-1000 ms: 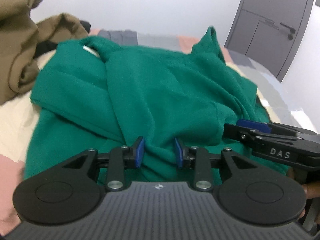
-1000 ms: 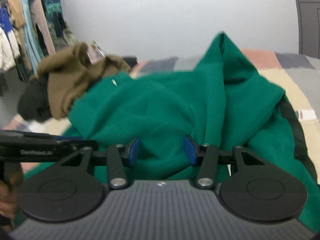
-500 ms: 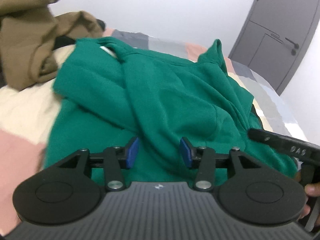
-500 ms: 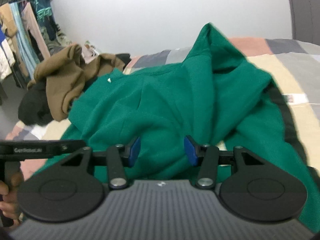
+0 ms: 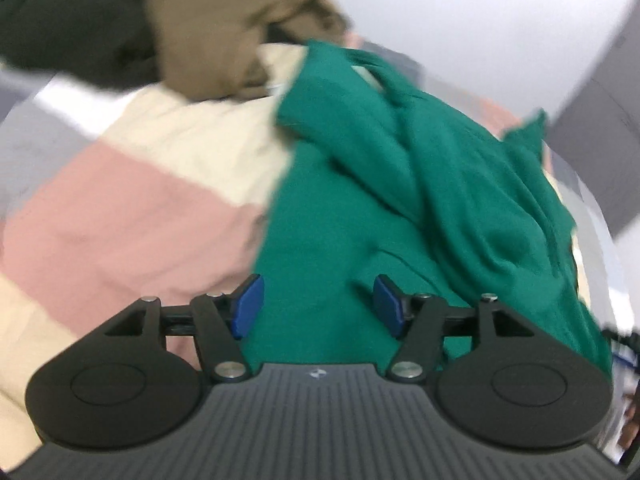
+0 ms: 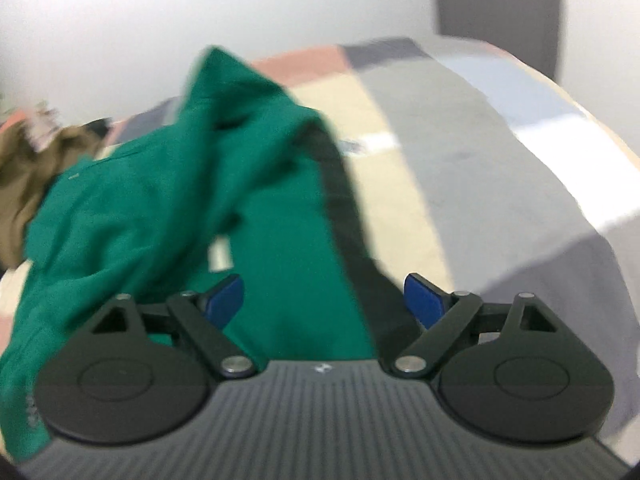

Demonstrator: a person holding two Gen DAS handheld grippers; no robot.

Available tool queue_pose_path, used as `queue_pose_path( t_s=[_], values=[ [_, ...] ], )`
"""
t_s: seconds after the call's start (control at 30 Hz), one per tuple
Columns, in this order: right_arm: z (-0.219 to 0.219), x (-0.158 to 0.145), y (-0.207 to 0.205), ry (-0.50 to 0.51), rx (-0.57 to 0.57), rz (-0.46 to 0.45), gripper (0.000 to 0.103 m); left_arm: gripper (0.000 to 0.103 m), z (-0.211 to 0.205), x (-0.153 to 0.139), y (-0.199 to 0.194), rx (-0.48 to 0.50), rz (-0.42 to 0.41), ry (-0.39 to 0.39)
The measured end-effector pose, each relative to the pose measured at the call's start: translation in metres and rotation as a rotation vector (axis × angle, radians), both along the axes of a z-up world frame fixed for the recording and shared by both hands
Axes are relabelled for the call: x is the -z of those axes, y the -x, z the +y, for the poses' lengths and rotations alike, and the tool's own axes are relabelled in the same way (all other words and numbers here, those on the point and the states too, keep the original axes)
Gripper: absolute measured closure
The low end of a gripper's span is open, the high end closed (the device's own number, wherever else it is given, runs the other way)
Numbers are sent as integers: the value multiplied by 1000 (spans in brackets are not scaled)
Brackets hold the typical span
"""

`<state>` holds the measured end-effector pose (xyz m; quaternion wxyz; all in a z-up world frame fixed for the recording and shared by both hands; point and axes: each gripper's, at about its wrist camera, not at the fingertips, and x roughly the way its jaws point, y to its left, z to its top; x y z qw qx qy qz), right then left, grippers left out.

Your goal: Fold large clothes

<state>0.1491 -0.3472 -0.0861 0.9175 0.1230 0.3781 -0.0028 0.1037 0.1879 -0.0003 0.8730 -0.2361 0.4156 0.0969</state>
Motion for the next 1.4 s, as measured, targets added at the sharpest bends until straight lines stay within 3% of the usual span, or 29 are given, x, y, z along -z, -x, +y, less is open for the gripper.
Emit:
queue_pose_path(
  t_s=[0.1,0.23,0.33,0.53,0.73,0.83,1.0,1.1,1.17,1.3,1.4],
  values=[
    [-23,15,-10,-110,78,82,14,35,23,6,5,-89,8,56],
    [-35,33,-20,-181,130,163,15,33,38,18,7,-147,35,144],
    [-35,45,-24,-315,87,206,12,33,45,28,7,-179,60,178],
    [-28,48,-22,-608,-74,198,12,33,56,49,9,-250,85,299],
    [-10,42,-26,-628,-171,194,12,33,35,49,9,-80,19,498],
    [-10,39,-24,-660,-210,176,12,33,20,40,10,10,-1,473],
    [-8,46,-23,-597,-173,225,12,33,9,55,8,-6,145,387],
    [-9,49,-23,-499,-117,254,15,34,6,53,9,12,140,389],
    [-2,51,-25,-477,-135,260,15,34,3,49,11,50,108,449],
    [-3,49,-24,-565,-195,249,12,34,-6,39,17,128,50,482],
    [1,47,-24,-572,-235,243,12,34,-12,49,15,111,118,438]
  ],
)
